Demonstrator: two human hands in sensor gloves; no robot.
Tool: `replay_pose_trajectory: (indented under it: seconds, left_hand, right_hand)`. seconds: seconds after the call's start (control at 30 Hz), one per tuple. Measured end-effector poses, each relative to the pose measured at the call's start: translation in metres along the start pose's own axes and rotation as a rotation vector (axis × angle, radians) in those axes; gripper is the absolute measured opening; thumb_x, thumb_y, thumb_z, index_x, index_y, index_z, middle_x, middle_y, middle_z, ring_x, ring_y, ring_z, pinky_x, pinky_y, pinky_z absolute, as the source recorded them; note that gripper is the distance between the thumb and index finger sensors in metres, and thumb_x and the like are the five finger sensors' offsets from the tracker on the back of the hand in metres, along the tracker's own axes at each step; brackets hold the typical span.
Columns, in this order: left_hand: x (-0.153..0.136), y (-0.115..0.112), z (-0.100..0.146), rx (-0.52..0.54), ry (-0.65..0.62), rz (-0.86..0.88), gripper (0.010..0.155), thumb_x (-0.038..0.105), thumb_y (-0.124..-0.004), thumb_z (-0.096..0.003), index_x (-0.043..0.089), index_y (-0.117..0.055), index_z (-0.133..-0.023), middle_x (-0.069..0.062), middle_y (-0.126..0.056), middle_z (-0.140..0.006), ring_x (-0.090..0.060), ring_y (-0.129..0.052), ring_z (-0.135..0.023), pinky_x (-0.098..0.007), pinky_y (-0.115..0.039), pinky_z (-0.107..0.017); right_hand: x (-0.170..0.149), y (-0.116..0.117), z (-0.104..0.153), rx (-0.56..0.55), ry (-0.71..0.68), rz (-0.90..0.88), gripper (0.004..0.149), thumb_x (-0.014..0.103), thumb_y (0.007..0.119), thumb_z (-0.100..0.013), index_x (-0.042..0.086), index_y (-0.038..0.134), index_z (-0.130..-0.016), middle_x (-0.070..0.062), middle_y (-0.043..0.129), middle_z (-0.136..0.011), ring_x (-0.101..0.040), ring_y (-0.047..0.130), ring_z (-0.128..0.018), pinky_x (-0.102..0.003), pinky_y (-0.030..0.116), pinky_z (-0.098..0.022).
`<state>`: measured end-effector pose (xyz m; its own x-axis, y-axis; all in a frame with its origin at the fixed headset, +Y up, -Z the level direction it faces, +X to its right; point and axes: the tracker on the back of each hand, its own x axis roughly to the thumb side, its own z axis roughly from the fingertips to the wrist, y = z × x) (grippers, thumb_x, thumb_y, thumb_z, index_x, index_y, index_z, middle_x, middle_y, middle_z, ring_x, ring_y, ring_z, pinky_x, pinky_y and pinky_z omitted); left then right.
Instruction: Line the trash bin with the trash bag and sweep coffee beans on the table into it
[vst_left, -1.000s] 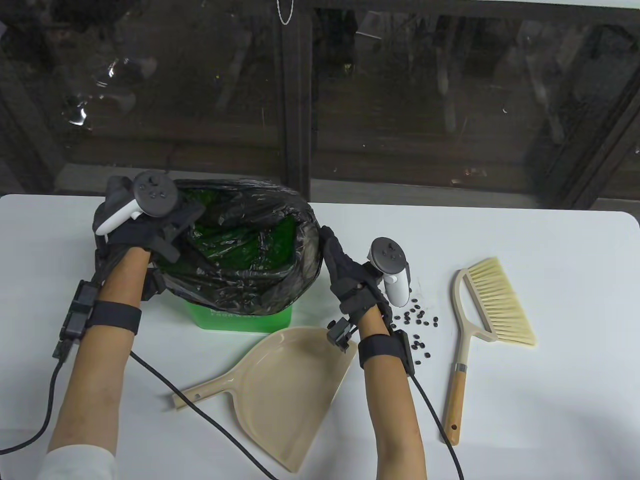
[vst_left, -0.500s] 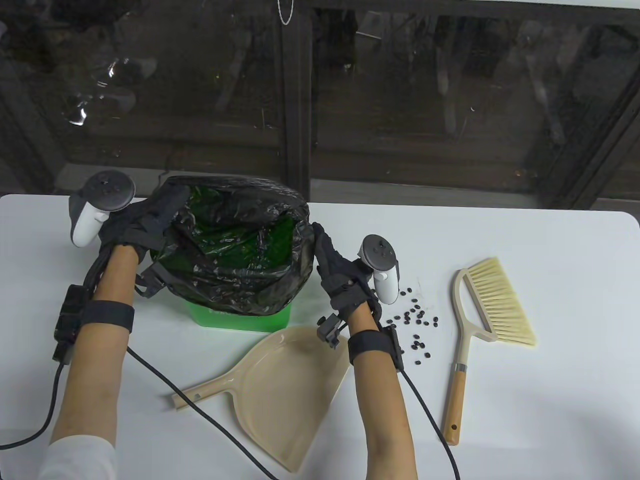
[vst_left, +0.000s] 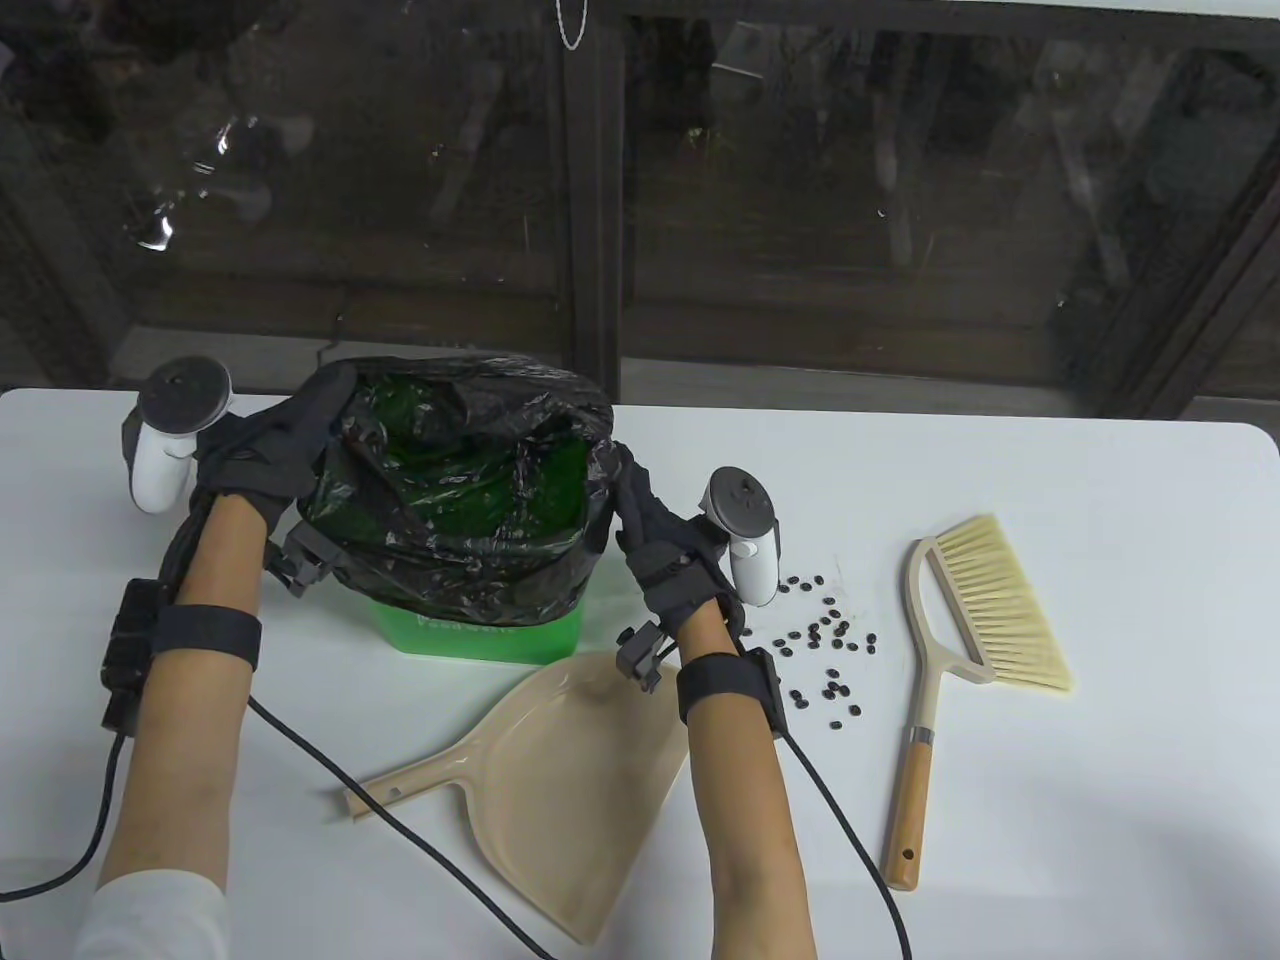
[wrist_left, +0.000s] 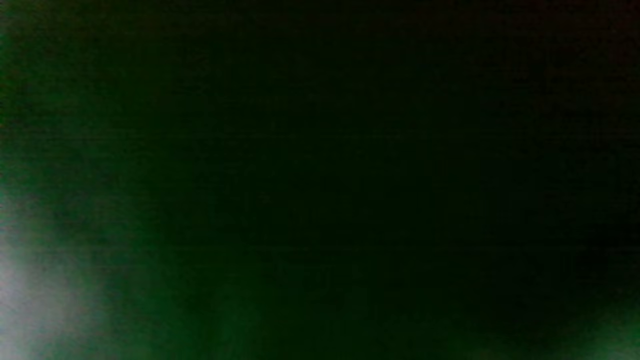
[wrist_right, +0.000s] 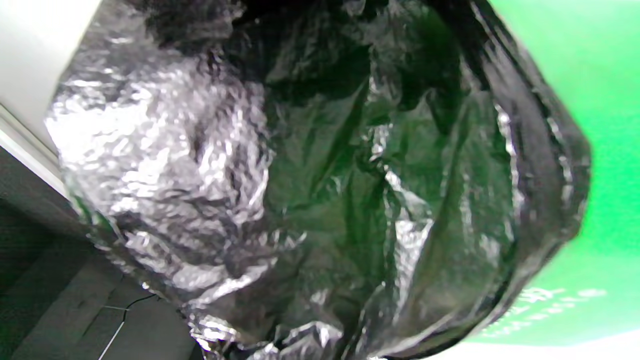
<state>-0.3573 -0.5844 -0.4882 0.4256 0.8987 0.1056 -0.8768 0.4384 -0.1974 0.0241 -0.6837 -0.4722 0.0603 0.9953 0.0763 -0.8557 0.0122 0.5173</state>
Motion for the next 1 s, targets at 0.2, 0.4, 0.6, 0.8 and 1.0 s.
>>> replay_pose_trajectory:
  seconds: [0.2,0.4,0.6,0.8,1.0]
  left_hand:
    - [-0.008,0.001,0.006,0.0,-0.004,0.075,0.082,0.05,-0.042,-0.0759,-0.019,-0.036,-0.119,-0.047,-0.051,-0.117,-0.073,-0.04,-0.1,-0.079,-0.04,-0.065]
    - [-0.021,-0.002,0.015,0.0,-0.003,0.214,0.082,0.049,-0.042,-0.0763,-0.021,-0.036,-0.119,-0.05,-0.048,-0.116,-0.075,-0.037,-0.098,-0.08,-0.037,-0.065]
    - [-0.026,-0.004,0.023,0.002,0.006,0.251,0.082,0.049,-0.042,-0.0764,-0.022,-0.035,-0.119,-0.051,-0.046,-0.116,-0.076,-0.035,-0.098,-0.081,-0.036,-0.065]
    - [-0.032,-0.003,0.033,-0.035,0.012,0.297,0.082,0.049,-0.04,-0.0769,-0.021,-0.033,-0.12,-0.052,-0.04,-0.118,-0.077,-0.03,-0.098,-0.081,-0.031,-0.065]
    - [-0.022,0.008,0.052,0.008,-0.033,0.308,0.077,0.049,-0.04,-0.0768,-0.012,-0.034,-0.123,-0.047,-0.03,-0.121,-0.075,-0.022,-0.099,-0.08,-0.025,-0.066]
  right_hand:
    - [-0.003,0.002,-0.001,-0.002,0.018,-0.005,0.084,0.067,0.03,-0.051,0.01,0.009,-0.109,-0.022,0.009,-0.119,-0.051,0.003,-0.101,-0.074,0.023,-0.061]
    - [-0.007,0.004,-0.001,0.062,0.084,-0.003,0.086,0.067,0.029,-0.051,0.008,0.004,-0.108,-0.024,0.004,-0.118,-0.053,0.002,-0.099,-0.074,0.022,-0.06]
    - [-0.019,0.007,-0.001,0.076,0.141,-0.014,0.086,0.067,0.029,-0.051,0.007,0.005,-0.108,-0.027,0.006,-0.117,-0.054,0.003,-0.099,-0.074,0.022,-0.06]
    - [-0.023,0.008,0.004,0.07,0.158,-0.013,0.086,0.067,0.029,-0.051,0.007,0.006,-0.108,-0.026,0.009,-0.118,-0.054,0.004,-0.099,-0.074,0.023,-0.06]
    - [-0.011,0.006,0.013,0.037,0.128,-0.001,0.085,0.067,0.03,-0.051,0.009,0.008,-0.109,-0.026,0.013,-0.119,-0.055,0.007,-0.1,-0.074,0.025,-0.06]
